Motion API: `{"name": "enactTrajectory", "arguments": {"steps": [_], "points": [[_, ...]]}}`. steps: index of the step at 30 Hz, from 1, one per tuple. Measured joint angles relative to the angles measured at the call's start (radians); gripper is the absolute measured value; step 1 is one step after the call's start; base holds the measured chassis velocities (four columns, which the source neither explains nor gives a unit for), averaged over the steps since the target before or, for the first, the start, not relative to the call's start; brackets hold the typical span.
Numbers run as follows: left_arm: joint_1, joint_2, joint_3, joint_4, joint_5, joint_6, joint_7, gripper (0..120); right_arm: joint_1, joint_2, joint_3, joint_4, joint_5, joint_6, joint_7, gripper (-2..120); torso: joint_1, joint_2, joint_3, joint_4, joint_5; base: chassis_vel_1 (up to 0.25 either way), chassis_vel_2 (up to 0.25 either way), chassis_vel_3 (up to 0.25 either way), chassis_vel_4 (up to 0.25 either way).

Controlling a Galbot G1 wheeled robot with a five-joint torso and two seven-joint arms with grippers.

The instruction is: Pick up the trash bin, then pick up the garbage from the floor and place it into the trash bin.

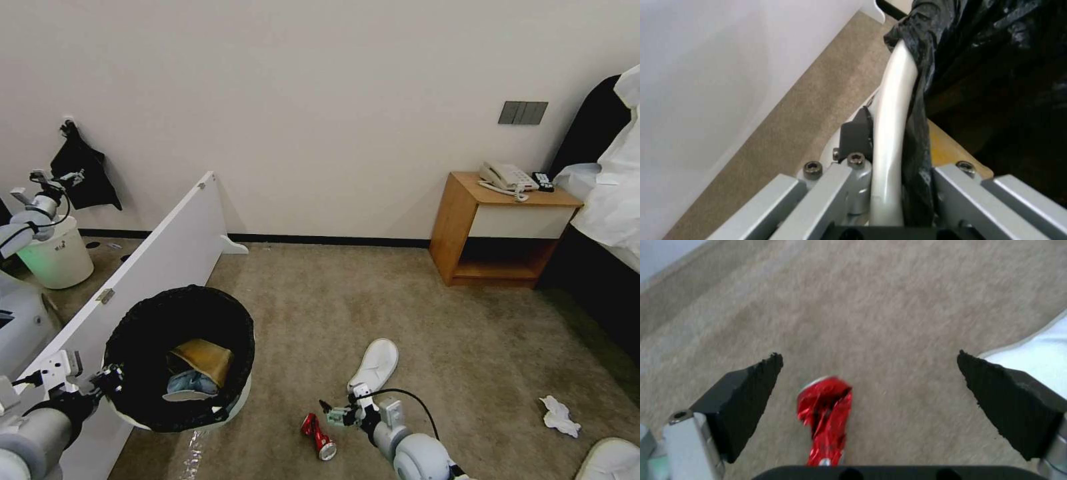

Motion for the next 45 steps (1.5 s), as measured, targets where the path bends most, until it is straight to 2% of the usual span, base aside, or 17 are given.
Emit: {"name": "enactTrajectory", "arguments": {"steps": [17, 45], "points": [[0.005, 0.001, -0.003, -0.008, -0.002, 0.0, -0.001, 1, 0.008, 0.007, -0.067, -0.053, 0.0, -0.082, 0.06, 100, 0.0, 0.0, 0.0, 0.0001, 0.0, 0.0, 0.0, 0.0, 0.0], [0.0, 0.004, -0.007, 0.004, -0.008, 0.0, 0.006, 1, 0.067, 0.101, -0.102, -0.223, -0.018, -0.076, 0.032, 100, 0.0, 0.0, 0.0, 0.0001, -0.0001, 0.0, 0.0, 0.0, 0.0]]}}
